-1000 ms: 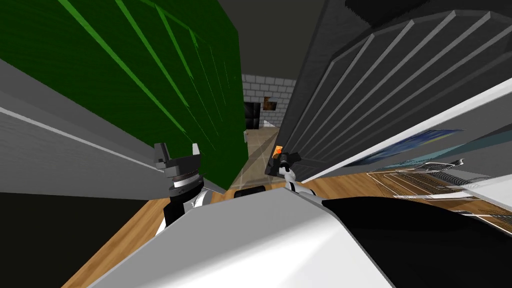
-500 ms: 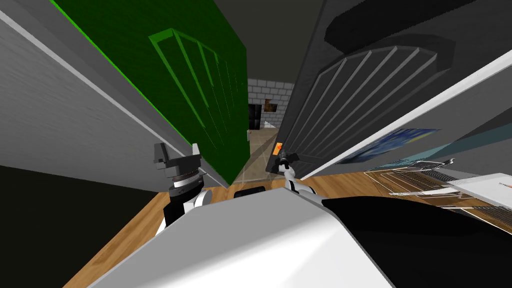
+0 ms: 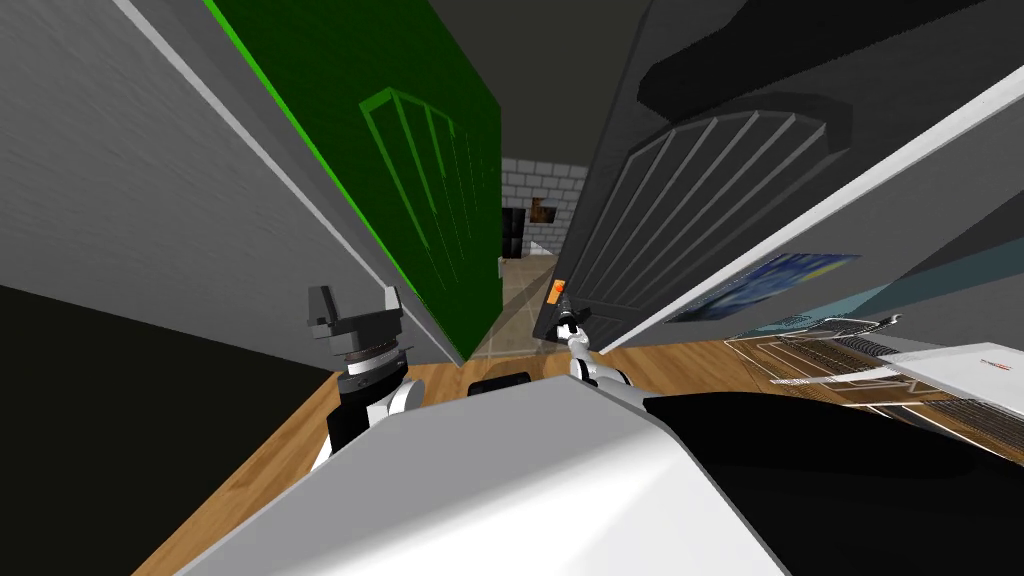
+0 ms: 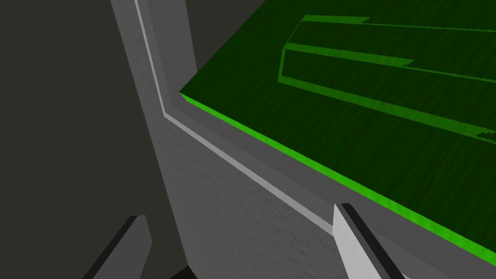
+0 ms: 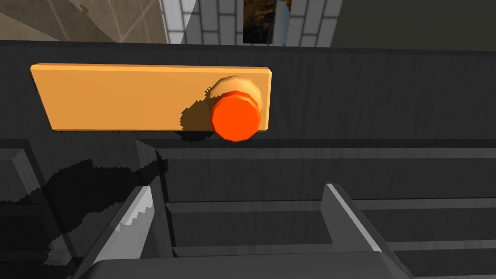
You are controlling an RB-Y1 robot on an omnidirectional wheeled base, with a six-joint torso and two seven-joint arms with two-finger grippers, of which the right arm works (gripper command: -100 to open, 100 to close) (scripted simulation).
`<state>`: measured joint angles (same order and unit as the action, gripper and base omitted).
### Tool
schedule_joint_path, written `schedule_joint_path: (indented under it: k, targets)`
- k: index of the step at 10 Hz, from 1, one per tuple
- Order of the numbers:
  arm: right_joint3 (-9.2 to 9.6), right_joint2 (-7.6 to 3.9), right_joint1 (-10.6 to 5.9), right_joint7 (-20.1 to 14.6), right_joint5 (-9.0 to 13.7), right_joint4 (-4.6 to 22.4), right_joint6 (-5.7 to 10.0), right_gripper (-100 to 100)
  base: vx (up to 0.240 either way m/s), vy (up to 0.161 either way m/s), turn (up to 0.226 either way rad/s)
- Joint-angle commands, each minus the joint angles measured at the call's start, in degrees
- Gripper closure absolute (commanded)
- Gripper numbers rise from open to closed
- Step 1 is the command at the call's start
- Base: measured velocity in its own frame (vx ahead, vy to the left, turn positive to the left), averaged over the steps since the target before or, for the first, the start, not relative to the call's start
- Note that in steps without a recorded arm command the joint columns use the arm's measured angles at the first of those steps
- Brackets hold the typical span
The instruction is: Push the door open
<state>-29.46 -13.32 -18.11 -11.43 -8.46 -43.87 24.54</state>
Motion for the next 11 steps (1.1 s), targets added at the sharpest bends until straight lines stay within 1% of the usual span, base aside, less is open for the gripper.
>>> schedule_joint_path:
  k: [1, 3, 5, 8, 9, 10, 11]
  targets:
    - [0.00, 0.00, 0.00, 0.00, 0.00, 0.00, 0.00, -100, -0.069, 0.029, -0.003]
    - [-0.26, -0.09, -0.05, 0.09, 0.01, 0.06, 0.07, -100, 0.145, -0.066, 0.026]
    - [-0.56, -0.19, -0.11, 0.18, 0.05, 0.15, 0.14, -100, 0.209, -0.075, 0.021]
    - [-0.99, -0.33, -0.19, 0.31, 0.10, 0.30, 0.25, -100, 0.218, -0.106, 0.025]
    - [-0.91, -0.33, -0.20, 0.29, 0.09, 0.41, 0.32, -100, 0.093, -0.048, 0.012]
    - [-0.91, -0.33, -0.20, 0.29, 0.09, 0.41, 0.32, 100, -0.008, 0.003, -0.008]
    - [-0.91, -0.33, -0.20, 0.29, 0.09, 0.41, 0.32, 100, -0.033, 0.016, 0.000]
